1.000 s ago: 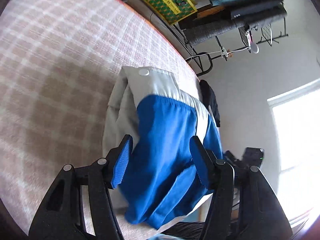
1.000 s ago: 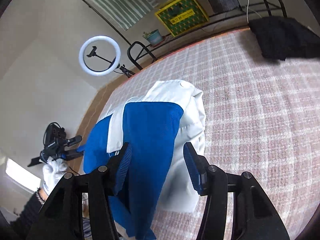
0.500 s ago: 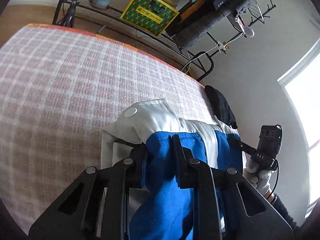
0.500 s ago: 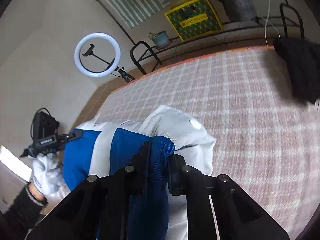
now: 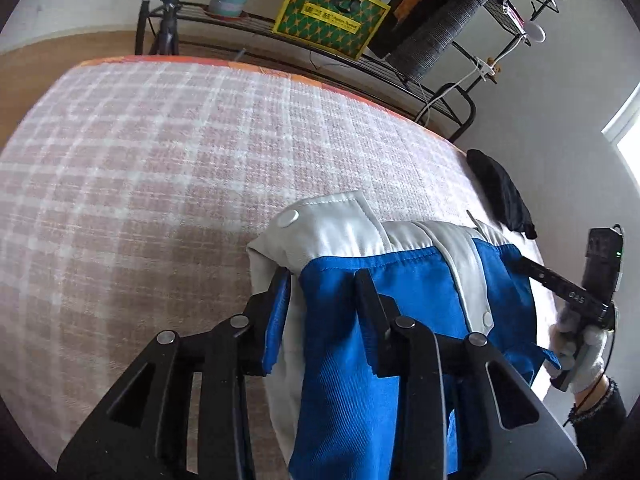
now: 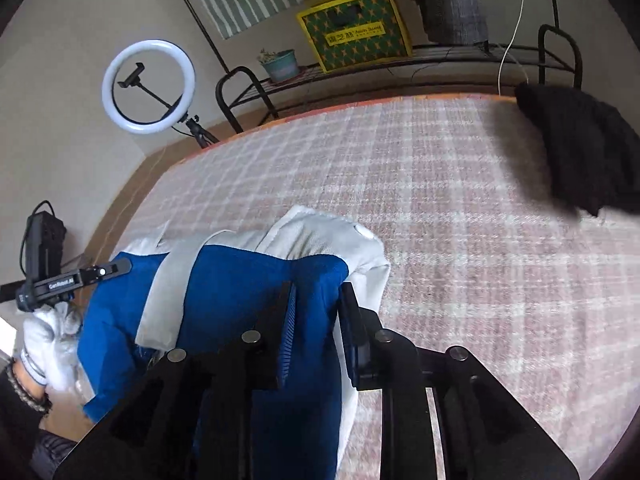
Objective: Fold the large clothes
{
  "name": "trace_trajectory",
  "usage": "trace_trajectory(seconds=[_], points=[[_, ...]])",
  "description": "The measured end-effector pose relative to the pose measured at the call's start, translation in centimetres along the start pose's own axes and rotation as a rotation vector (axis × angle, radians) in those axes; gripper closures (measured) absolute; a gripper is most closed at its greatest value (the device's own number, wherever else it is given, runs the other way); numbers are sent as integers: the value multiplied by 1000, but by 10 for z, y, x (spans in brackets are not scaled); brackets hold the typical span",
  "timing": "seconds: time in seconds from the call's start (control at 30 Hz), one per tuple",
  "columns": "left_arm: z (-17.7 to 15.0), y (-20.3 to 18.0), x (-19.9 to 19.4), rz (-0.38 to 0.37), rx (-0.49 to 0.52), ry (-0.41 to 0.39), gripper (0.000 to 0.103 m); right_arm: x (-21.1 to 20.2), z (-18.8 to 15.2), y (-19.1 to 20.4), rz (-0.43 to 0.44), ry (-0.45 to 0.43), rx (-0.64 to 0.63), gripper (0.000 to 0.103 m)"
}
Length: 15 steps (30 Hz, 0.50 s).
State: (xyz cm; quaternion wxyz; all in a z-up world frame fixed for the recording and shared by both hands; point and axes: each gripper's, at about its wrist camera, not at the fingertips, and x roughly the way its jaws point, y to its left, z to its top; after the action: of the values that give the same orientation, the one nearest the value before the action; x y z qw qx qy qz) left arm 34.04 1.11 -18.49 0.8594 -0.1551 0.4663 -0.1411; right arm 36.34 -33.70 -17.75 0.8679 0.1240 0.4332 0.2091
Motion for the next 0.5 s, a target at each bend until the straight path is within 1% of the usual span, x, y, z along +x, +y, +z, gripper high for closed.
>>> trace_trajectory(seconds=[0.07,0.1,0.17,0.23,0.27,0.3,0.37,0.43,0.5], points=[[-3,-5,-25,26,16,-51,71,-30,-3,9,15,-40,-25,82],[-7,-8,-37,28,31,-74,71,-44,-6,17,24,-59,-38,82],[-17,-19,-59,3,58,-97,71,-71,-17,35,61,-81,-85,82],[-31,-29,-72,-37,79,-91,71,-89,-31,55,119,-84,-130,82],[-40,-34,-75,-67,98,-82,71,-96,-40,66,160,-78,-152,82],[-45,-38,-74,-76,115,-69,71,-97,-46,76,195,-70,-174,82],[-57,-40,-61,-54,147,-21,71,-94,-62,97,239,-34,-234,84],[-67,-31,-42,-15,132,30,71,-81,-74,118,220,6,-320,85],[-76,-13,-19,44,110,91,71,-67,-81,128,198,37,-366,85]])
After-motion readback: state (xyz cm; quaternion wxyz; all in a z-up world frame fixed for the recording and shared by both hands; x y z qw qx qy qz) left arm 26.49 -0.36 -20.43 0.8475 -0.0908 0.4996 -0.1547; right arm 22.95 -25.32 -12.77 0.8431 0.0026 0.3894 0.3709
